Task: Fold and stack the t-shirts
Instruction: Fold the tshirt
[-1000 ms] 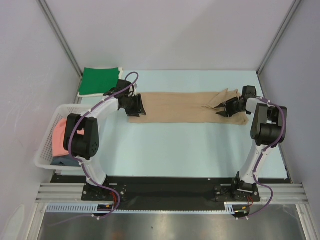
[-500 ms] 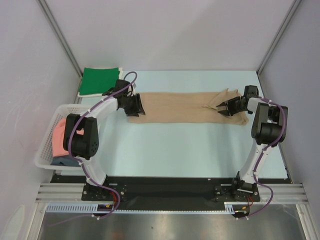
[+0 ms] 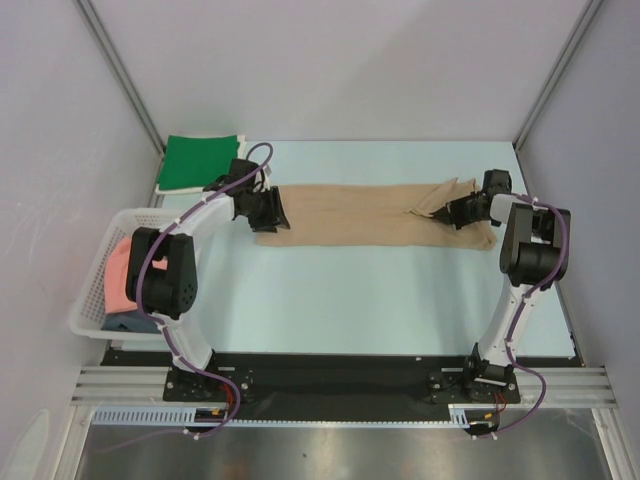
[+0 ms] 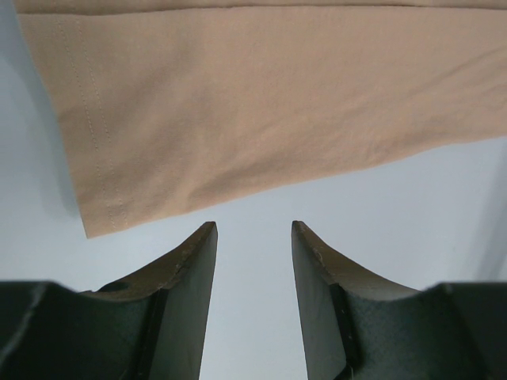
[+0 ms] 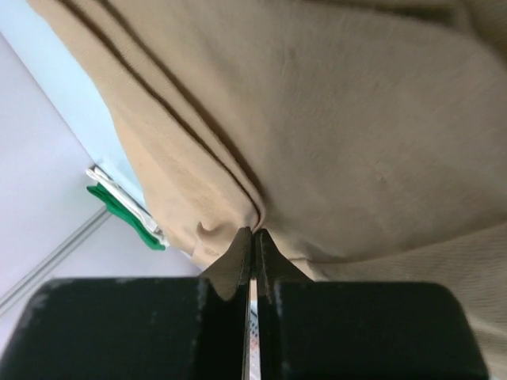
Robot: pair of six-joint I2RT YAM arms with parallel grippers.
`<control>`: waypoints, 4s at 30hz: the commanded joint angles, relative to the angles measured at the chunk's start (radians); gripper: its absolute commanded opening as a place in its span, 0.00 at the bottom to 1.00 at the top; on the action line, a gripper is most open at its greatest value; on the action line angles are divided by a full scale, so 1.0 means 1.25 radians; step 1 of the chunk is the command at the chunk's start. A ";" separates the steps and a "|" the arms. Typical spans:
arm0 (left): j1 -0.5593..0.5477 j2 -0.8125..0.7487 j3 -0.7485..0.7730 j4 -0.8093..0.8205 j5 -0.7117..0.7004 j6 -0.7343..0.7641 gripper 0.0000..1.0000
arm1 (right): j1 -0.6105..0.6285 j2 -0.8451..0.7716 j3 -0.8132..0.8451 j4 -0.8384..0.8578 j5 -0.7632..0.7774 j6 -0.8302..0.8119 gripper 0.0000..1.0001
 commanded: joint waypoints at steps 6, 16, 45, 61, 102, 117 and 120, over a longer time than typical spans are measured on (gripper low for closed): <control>0.010 -0.024 -0.020 0.038 0.022 0.006 0.49 | 0.073 -0.149 -0.101 0.027 0.105 0.149 0.00; 0.014 -0.030 -0.034 0.046 0.032 0.007 0.49 | 0.176 -0.186 -0.173 0.093 0.277 0.300 0.08; -0.313 0.233 0.132 0.717 0.153 -0.410 0.70 | -0.106 -0.209 -0.075 0.000 0.036 -0.628 0.74; -0.389 0.537 0.476 0.709 -0.012 -0.588 0.52 | -0.113 -0.148 -0.041 0.075 0.009 -0.587 0.57; -0.412 0.588 0.603 0.585 -0.022 -0.577 0.08 | -0.090 0.011 0.132 0.086 -0.084 -0.536 0.22; -0.410 0.520 0.564 0.511 -0.037 -0.459 0.54 | -0.106 0.173 0.351 0.009 -0.150 -0.412 0.09; -0.406 0.505 0.562 0.472 -0.037 -0.404 0.54 | -0.107 0.173 0.367 -0.009 -0.131 -0.430 0.16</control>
